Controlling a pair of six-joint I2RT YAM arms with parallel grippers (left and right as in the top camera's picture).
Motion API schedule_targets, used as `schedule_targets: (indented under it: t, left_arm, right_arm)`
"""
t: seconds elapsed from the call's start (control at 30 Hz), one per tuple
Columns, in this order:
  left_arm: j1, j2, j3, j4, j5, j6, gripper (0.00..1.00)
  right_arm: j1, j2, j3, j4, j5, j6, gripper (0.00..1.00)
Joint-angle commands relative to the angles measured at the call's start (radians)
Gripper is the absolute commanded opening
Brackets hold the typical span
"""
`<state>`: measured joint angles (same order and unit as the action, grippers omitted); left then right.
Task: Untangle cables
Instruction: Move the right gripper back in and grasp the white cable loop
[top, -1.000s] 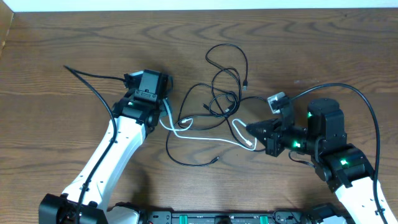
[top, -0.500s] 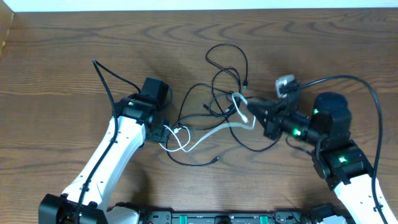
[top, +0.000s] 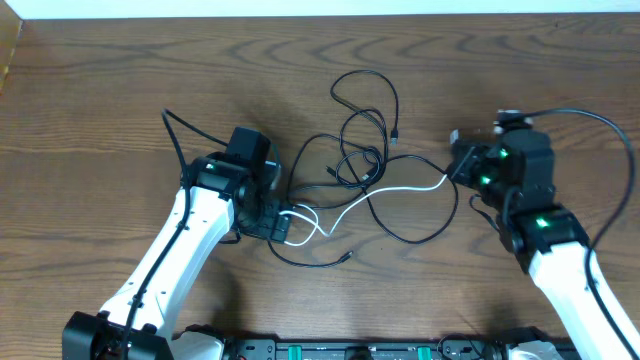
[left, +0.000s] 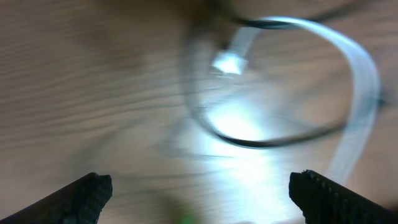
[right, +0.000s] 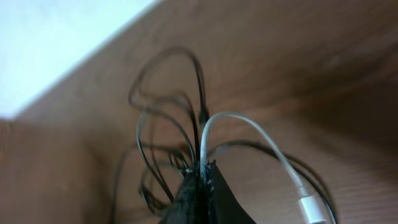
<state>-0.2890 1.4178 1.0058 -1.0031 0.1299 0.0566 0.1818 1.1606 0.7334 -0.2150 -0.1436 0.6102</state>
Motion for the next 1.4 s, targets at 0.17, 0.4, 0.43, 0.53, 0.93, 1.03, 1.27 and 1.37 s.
schedule_targets:
  t: [0.17,0.4,0.43,0.53,0.93,1.03,1.27,1.37]
  left_arm:
    - [0.001,0.006,0.010,-0.042,0.521,0.314,0.99]
    - [0.001,0.006,0.010,-0.067,0.395,0.303,0.86]
    - [0.001,0.006,0.010,-0.040,0.314,0.237,0.86]
    - [0.002,0.006,0.010,0.070,0.134,0.034,0.99]
    - [0.002,0.006,0.010,0.366,0.157,-0.202,0.98]
    - [0.001,0.006,0.010,0.358,0.157,-0.201,0.98]
    - [0.002,0.006,0.010,0.351,0.157,-0.202,0.98]
    - [0.002,0.006,0.010,0.351,0.157,-0.202,0.98]
  right_arm:
    - [-0.004,0.076,0.000,0.041,-0.177,-0.200,0.01]
    - [-0.059,0.074,0.000,0.101,-0.213,-0.146,0.01]
    - [-0.077,0.074,0.000,0.123,-0.235,-0.105,0.01]
    - [-0.127,0.074,0.000,0.184,-0.301,-0.031,0.02]
    - [-0.032,0.077,-0.001,-0.192,-0.488,-0.104,0.48]
    - [-0.002,0.077,-0.001,-0.235,-0.487,-0.093,0.74]
    - [0.083,0.091,-0.013,-0.267,-0.368,0.015,0.92]
    - [0.155,0.127,-0.024,-0.269,-0.175,0.021,0.99]
